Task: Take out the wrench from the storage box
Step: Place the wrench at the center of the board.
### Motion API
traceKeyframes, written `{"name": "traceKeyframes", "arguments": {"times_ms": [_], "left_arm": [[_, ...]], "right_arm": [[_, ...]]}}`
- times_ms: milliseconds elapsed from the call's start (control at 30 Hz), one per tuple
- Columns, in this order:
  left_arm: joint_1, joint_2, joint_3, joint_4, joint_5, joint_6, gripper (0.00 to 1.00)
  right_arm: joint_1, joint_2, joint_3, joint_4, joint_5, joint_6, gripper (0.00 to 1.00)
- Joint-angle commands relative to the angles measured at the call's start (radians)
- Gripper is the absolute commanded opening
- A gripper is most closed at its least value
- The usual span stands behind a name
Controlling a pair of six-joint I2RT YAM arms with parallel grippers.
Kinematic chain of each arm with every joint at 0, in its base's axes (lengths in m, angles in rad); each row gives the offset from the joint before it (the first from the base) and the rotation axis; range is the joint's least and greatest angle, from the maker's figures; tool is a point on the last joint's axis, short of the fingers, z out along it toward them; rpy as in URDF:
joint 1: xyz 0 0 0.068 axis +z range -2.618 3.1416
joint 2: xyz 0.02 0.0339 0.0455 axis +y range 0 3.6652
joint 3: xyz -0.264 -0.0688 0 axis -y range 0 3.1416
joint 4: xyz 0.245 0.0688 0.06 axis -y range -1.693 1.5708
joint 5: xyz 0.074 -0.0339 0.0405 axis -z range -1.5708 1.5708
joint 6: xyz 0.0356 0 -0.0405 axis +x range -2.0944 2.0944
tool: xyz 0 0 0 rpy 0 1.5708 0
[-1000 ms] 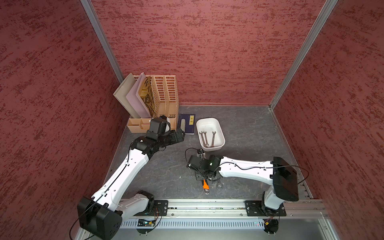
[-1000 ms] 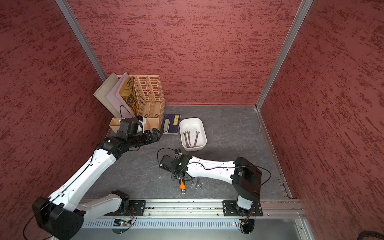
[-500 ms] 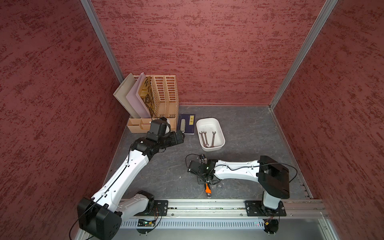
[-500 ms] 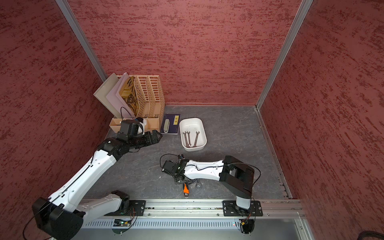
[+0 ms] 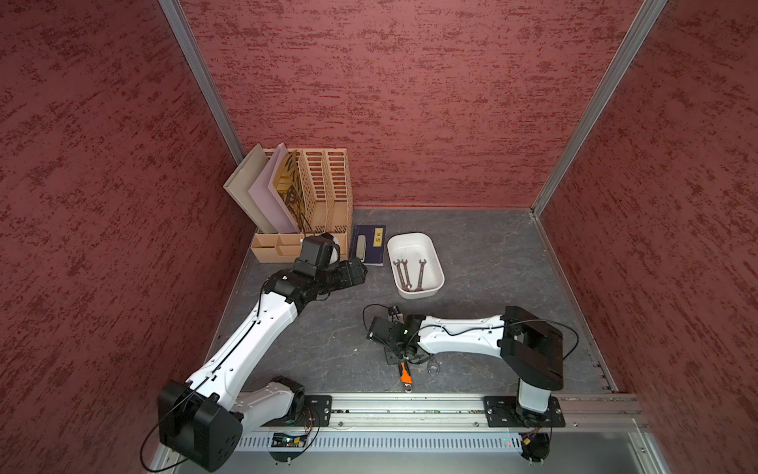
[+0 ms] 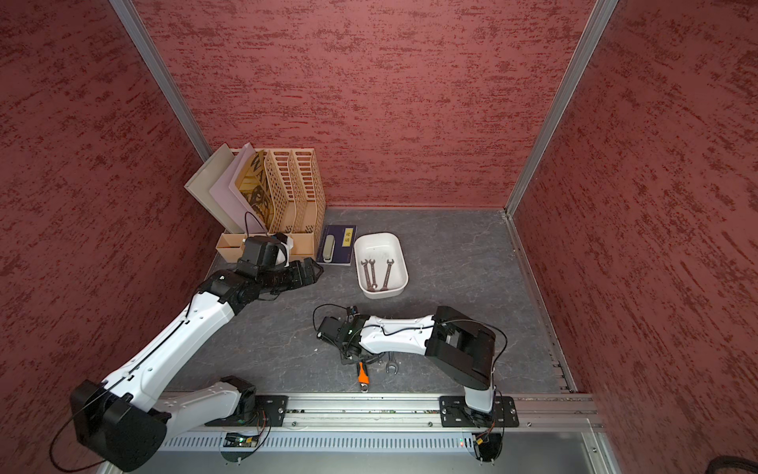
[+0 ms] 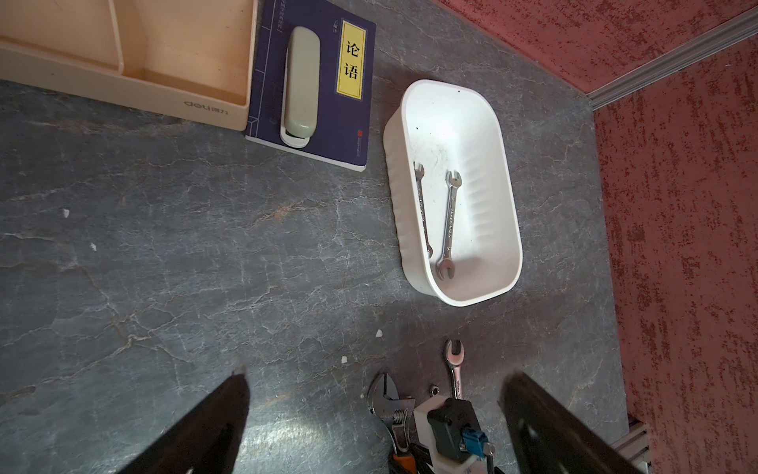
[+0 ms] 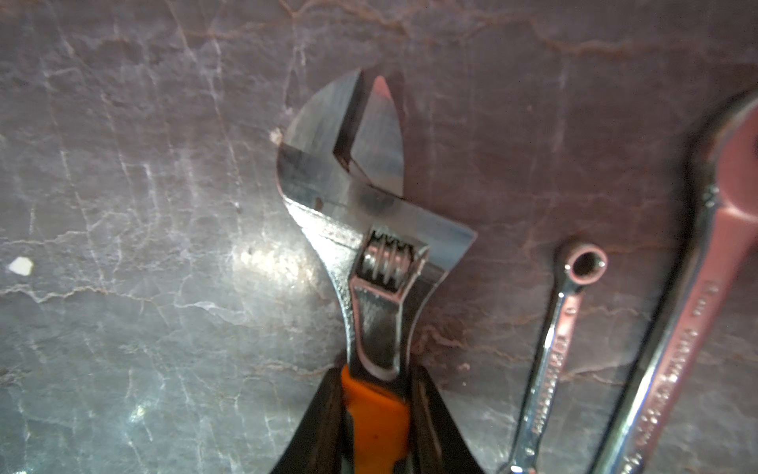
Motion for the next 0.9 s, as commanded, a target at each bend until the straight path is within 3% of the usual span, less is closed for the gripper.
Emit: {"name": "traceKeyframes", "arguments": {"times_ms": [0, 233, 500, 700, 867], "left_arm": [[-0.011, 0.010, 0.010, 0.019, 0.011, -0.007, 1.00], [-0.021, 0.000, 0.007, 0.011, -0.005, -0.007, 1.00], [-0.022, -0.001, 0.009, 0.016, -0.012, -0.009, 1.00], [-0.023, 0.054, 0.066, 0.025, -0.018, 0.000, 1.00], [-0.023, 0.150, 0.149, 0.059, -0.010, -0.004, 1.00]], "right_arm": [[-0.023, 0.026, 0.044, 0.010, 0.012, -0.014, 0.27], [-0.036, 0.054, 0.089, 0.015, 0.017, -0.042, 0.28], [-0.038, -0.021, 0.087, -0.004, 0.036, -0.075, 0.54], [-0.066, -0.109, 0.169, -0.097, 0.096, -0.143, 0.54], [-0.195, -0.161, 0.241, -0.110, 0.070, -0.245, 0.51]]}}
